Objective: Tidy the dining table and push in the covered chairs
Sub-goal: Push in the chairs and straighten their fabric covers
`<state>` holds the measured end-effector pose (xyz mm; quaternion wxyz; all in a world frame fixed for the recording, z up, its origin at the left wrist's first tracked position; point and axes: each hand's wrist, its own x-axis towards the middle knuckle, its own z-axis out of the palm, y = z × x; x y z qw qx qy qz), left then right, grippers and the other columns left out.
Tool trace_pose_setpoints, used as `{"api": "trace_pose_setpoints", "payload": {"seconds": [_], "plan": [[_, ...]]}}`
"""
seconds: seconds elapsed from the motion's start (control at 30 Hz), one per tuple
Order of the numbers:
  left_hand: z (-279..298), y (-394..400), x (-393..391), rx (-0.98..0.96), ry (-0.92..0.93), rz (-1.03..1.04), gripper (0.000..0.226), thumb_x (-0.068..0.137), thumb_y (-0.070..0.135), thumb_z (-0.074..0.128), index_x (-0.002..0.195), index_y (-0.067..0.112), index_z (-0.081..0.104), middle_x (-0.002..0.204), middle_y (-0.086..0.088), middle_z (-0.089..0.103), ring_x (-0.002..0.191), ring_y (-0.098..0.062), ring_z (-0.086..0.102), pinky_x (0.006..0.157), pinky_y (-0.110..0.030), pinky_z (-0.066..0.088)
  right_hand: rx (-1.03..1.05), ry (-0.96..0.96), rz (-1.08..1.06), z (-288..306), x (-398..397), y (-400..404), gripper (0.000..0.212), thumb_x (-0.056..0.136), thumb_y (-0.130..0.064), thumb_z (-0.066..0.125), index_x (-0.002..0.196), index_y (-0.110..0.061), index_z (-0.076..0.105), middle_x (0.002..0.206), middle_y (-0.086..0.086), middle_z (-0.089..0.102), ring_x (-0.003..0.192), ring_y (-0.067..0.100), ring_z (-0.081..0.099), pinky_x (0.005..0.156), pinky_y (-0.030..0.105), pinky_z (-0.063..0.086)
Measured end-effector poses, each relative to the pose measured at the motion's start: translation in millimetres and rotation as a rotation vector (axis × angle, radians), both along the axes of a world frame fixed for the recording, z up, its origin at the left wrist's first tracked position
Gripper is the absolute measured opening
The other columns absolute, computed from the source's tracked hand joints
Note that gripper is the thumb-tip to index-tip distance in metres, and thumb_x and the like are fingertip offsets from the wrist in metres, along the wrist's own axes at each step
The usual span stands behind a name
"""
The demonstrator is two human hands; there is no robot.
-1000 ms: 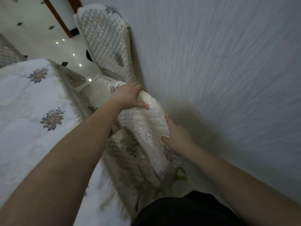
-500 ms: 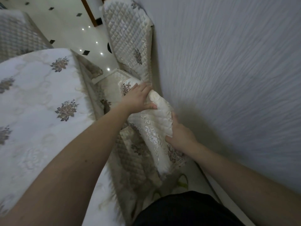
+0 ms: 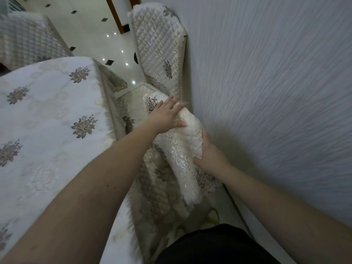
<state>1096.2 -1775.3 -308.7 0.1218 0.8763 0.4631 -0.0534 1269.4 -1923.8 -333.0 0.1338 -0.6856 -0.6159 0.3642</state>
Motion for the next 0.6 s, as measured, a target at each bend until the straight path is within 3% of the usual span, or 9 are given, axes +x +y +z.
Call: {"api": "trace_pose_setpoints", "payload": {"seconds": [0.1, 0.23, 0.3, 0.37, 0.5, 0.6], "plan": [[9, -11, 2, -0.046, 0.032, 0.007, 0.070, 0.089, 0.064, 0.041, 0.149, 0.044, 0.012, 0.162, -0.003, -0.004, 0.147, -0.027, -0.009, 0.113, -0.058, 0.018, -0.020, -0.030, 0.018, -2, 1, -3, 0.096, 0.074, -0.042, 0.057, 0.141, -0.040, -0.011, 0.125, 0.015, 0.056, 0.105, 0.036, 0.057, 0.083, 0.045, 0.052], [19, -45, 12, -0.144, -0.052, 0.077, 0.069, 0.090, 0.064, 0.041, 0.150, 0.040, 0.015, 0.161, -0.003, -0.014, 0.144, -0.031, -0.020, 0.114, -0.057, 0.008, -0.018, -0.104, -0.006, -5, 0, -10, 0.094, 0.082, -0.032, 0.058, 0.147, -0.033, -0.011, 0.123, 0.017, 0.055, 0.101, 0.033, 0.058, 0.069, 0.032, 0.044], [20, -62, 23, -0.150, -0.038, 0.078, 0.073, 0.089, 0.065, 0.042, 0.151, 0.035, 0.016, 0.161, -0.004, -0.015, 0.143, -0.036, -0.023, 0.113, -0.058, 0.004, -0.005, -0.131, -0.014, -3, -2, -15, 0.094, 0.084, -0.030, 0.059, 0.148, -0.030, -0.009, 0.125, 0.016, 0.055, 0.105, 0.034, 0.057, 0.070, 0.031, 0.042], [20, -72, 30, -0.131, -0.054, 0.077, 0.073, 0.089, 0.066, 0.043, 0.150, 0.033, 0.021, 0.161, -0.007, -0.013, 0.142, -0.039, -0.022, 0.114, -0.059, 0.003, 0.006, -0.129, -0.019, -1, -4, -23, 0.095, 0.083, -0.029, 0.060, 0.148, -0.030, -0.008, 0.124, 0.014, 0.057, 0.105, 0.034, 0.058, 0.070, 0.031, 0.043], [15, -84, 30, -0.102, -0.090, 0.093, 0.071, 0.090, 0.065, 0.043, 0.149, 0.033, 0.021, 0.160, -0.012, -0.013, 0.144, -0.038, -0.015, 0.115, -0.055, 0.007, 0.013, -0.168, -0.017, 4, -6, -33, 0.093, 0.085, -0.028, 0.060, 0.149, -0.026, -0.008, 0.113, 0.009, 0.059, 0.081, 0.023, 0.055, 0.062, 0.031, 0.043], [13, -96, 24, -0.098, -0.122, 0.087, 0.069, 0.092, 0.059, 0.044, 0.151, 0.035, 0.016, 0.160, -0.010, -0.014, 0.146, -0.033, -0.009, 0.116, -0.052, 0.012, -0.016, -0.194, -0.027, 5, -6, -39, 0.092, 0.086, -0.029, 0.059, 0.149, -0.025, -0.009, 0.114, 0.007, 0.058, 0.080, 0.021, 0.054, 0.060, 0.029, 0.041]]}}
